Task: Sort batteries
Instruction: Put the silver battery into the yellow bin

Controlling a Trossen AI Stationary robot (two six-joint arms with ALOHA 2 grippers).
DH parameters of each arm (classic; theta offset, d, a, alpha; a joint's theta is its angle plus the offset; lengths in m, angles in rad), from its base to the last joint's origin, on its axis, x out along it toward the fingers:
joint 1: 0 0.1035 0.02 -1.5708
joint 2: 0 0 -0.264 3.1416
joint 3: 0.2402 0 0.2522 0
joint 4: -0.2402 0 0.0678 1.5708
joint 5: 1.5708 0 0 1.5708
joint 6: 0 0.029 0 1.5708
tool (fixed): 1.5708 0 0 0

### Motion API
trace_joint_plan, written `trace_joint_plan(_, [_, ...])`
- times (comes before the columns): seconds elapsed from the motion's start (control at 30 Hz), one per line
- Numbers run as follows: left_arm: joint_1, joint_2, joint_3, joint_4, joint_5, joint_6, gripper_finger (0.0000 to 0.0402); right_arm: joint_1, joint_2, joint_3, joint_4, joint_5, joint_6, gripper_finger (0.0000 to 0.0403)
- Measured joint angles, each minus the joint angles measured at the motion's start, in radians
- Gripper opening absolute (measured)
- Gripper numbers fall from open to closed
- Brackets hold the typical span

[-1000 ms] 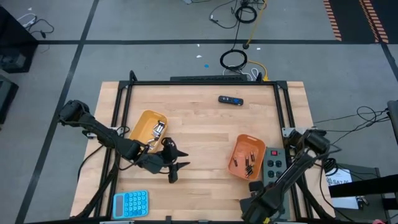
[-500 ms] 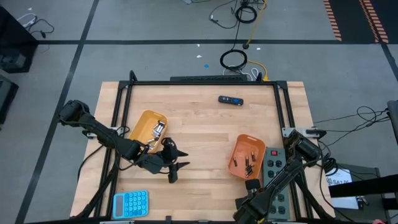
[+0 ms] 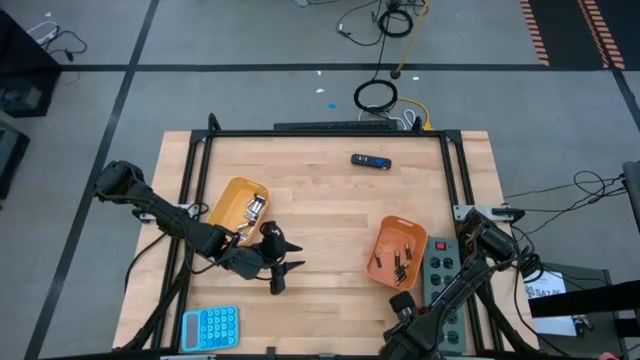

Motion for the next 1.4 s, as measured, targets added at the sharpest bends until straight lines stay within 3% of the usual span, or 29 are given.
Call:
trace_joint_plan(0.2, [0.000, 0.000, 0.000, -0.001, 0.000, 0.000, 0.0177, 0.015, 0.027, 0.000, -0.010, -0.002, -0.218, 0.0249])
trace_joint_plan(0.6, [0.000, 0.000, 0.000, 0.002, 0.000, 0.000, 0.0177, 0.013, 0.044, -0.001, -0.010, 0.061, -0.354, 0.0249])
trace_joint_plan(0.87, [0.000, 0.000, 0.000, 0.001, 0.007, 0.000, 0.0177, 0.002, 0.062, 0.001, -0.004, 0.120, -0.376, 0.0243])
trace_joint_plan(1.4, [-0.003, 0.000, 0.000, -0.032, -0.019, -0.010, 0.0177, -0.017, 0.070, 0.032, -0.002, 0.193, -0.305, 0.0151])
